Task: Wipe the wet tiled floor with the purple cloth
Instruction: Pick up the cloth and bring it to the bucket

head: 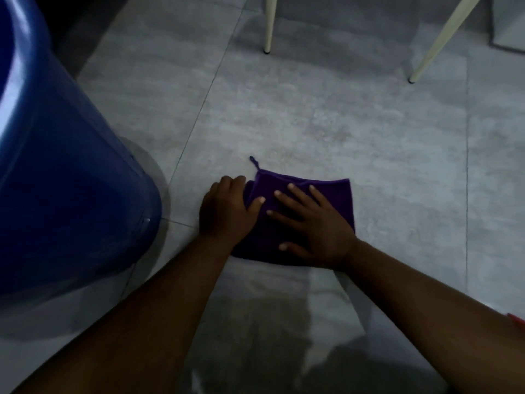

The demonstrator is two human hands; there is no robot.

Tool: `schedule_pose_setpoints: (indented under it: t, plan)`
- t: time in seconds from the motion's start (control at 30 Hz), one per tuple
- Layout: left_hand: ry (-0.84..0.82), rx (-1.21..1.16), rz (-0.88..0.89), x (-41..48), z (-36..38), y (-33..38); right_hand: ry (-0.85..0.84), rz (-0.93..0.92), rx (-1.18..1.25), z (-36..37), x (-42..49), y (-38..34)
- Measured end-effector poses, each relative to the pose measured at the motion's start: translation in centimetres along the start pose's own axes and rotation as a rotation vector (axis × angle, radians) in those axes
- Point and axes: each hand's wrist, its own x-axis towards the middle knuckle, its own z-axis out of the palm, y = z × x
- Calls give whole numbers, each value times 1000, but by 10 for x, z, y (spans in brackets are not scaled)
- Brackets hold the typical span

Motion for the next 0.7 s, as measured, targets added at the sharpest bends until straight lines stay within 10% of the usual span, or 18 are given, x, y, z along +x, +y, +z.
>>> schedule_pose_setpoints:
  t: [0.2,0.33,0.53,0.7]
  plan:
    - [-235,-41,-349,2,-7,36,241,734,-16,-31,-9,37]
    - [-419,-78,-471,14,-13,48,-47,1239,320,-52,-12,40]
    - [-330,-320,-328,5,-17,59,-218,1223,578,-61,-6,18]
    - [-209,-579,-283,14,-56,73,99,1103,722,-98,4,20]
